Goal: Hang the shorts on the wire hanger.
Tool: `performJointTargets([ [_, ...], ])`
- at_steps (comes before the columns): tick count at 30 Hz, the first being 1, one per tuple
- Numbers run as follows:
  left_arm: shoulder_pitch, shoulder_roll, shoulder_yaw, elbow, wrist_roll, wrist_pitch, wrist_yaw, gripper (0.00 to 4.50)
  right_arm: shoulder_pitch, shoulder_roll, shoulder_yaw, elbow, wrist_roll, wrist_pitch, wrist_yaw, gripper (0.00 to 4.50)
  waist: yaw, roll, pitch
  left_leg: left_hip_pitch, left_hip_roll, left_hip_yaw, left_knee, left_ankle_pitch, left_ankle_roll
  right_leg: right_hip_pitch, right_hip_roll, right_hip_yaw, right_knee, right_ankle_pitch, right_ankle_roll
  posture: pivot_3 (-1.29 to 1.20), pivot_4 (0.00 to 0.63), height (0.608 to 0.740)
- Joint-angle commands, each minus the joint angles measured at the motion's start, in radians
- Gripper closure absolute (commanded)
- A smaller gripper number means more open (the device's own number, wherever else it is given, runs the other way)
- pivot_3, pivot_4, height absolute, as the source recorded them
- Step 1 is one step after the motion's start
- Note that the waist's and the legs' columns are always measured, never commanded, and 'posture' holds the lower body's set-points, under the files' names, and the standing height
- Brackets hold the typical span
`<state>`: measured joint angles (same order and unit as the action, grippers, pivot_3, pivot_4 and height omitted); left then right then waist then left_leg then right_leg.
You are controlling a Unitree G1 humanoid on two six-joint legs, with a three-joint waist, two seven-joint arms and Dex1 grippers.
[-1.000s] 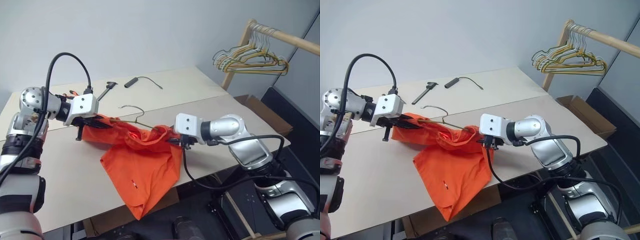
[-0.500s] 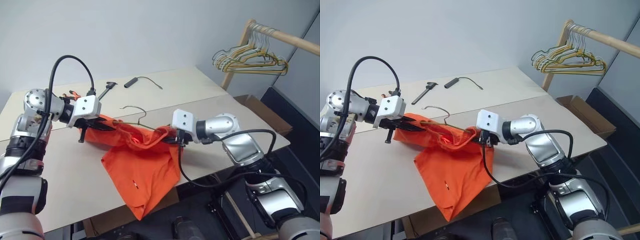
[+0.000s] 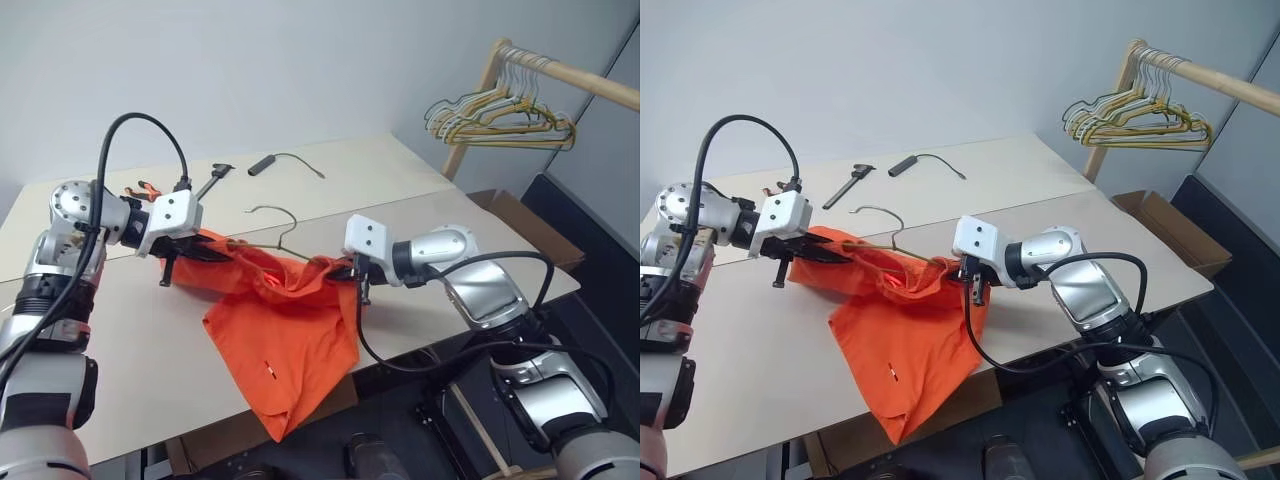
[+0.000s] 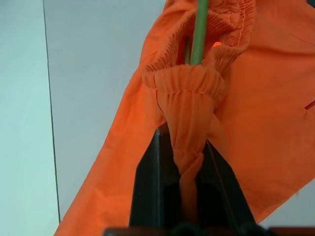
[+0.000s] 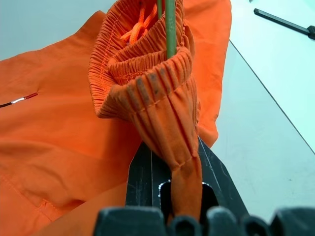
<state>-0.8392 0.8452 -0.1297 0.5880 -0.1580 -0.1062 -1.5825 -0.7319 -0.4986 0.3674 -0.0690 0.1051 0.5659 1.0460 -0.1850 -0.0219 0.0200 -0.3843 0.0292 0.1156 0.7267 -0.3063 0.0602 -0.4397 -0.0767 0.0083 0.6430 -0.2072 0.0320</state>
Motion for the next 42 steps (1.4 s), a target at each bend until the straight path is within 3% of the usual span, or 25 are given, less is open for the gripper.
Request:
performJointTargets([
  [1, -0.04, -0.005, 0.067, 0.019, -0.05, -0.009, 0.006, 3.42, -0.003, -0.003, -0.046, -0.022, 0.032, 0.029, -0.009, 4.5, 0.001, 0.0, 0.0, 0.0, 0.0, 0.0, 0.0, 0.0, 0.0, 0.0, 0.0, 0.0, 0.0, 0.0, 0.0, -0.2, 0.0, 0.74],
  [12, -0.104, 0.025, 0.146, 0.126, -0.032, -0.063, 0.094, 0.08, 0.101, -0.09, -0.192, -0.139, 0.13, 0.209, -0.073, 4.5, -0.003, 0.0, 0.0, 0.0, 0.0, 0.0, 0.0, 0.0, 0.0, 0.0, 0.0, 0.0, -0.001, 0.0, 0.0, -0.24, 0.0, 0.74],
  [17, -0.086, -0.021, 0.235, 0.084, -0.127, 0.011, 0.167, 0.03, 0.149, -0.111, -0.297, -0.207, 0.183, 0.34, -0.157, 4.5, -0.012, 0.0, 0.0, 0.0, 0.0, 0.0, 0.0, 0.0, 0.0, 0.0, -0.001, 0.0, -0.001, 0.0, 0.0, -0.26, 0.0, 0.74],
  [21, -0.004, -0.117, 0.337, -0.094, -0.285, 0.184, 0.27, 0.03, 0.146, -0.113, -0.412, -0.281, 0.237, 0.557, -0.26, 4.5, -0.018, 0.0, 0.0, -0.001, 0.0, 0.0, 0.0, -0.001, 0.001, 0.001, -0.002, 0.0, -0.001, 0.001, 0.001, -0.3, 0.0, 0.74],
  [25, 0.123, -0.154, 0.403, -0.314, -0.448, 0.35, 0.287, 0.03, 0.127, -0.101, -0.507, -0.321, 0.247, 0.749, -0.383, 4.5, -0.048, 0.0, 0.0, 0.0, 0.0, 0.0, 0.0, -0.001, 0.0, 0.0, -0.002, 0.002, -0.001, 0.001, 0.001, -0.32, 0.0, 0.74],
  [29, 0.211, -0.215, 0.462, -0.461, -0.597, 0.473, 0.369, 0.03, 0.101, -0.135, -0.546, -0.299, 0.202, 0.904, -0.494, 4.5, -0.071, 0.0, 0.0, 0.001, 0.0, 0.0, 0.0, -0.001, 0.0, 0.001, -0.002, 0.003, 0.0, 0.001, 0.001, -0.34, 0.0, 0.74],
  [33, 0.26, -0.276, 0.477, -0.573, -0.621, 0.502, 0.513, 0.03, 0.036, -0.079, -0.642, -0.24, 0.141, 1.018, -0.628, 4.5, -0.086, 0.0, 0.0, 0.003, -0.001, -0.001, 0.0, -0.001, 0.0, 0.003, -0.001, 0.004, 0.0, 0.001, 0.002, -0.34, 0.0, 0.74],
  [36, 0.287, -0.336, 0.487, -0.664, -0.656, 0.531, 0.624, 0.03, -0.031, -0.011, -0.722, -0.165, 0.033, 1.038, -0.785, 4.5, -0.101, 0.0, 0.0, 0.004, -0.001, 0.0, 0.0, -0.001, 0.001, 0.005, -0.001, 0.005, -0.001, 0.002, 0.003, -0.34, 0.0, 0.74],
  [42, 0.363, -0.402, 0.472, -0.819, -0.749, 0.558, 0.682, 0.03, -0.129, 0.06, -0.811, -0.021, -0.118, 0.966, -1.017, 4.5, -0.114, 0.001, 0.0, 0.003, -0.002, -0.001, -0.001, -0.001, 0.001, 0.003, -0.001, 0.006, -0.002, 0.002, 0.003, -0.33, 0.0, 0.74],
])
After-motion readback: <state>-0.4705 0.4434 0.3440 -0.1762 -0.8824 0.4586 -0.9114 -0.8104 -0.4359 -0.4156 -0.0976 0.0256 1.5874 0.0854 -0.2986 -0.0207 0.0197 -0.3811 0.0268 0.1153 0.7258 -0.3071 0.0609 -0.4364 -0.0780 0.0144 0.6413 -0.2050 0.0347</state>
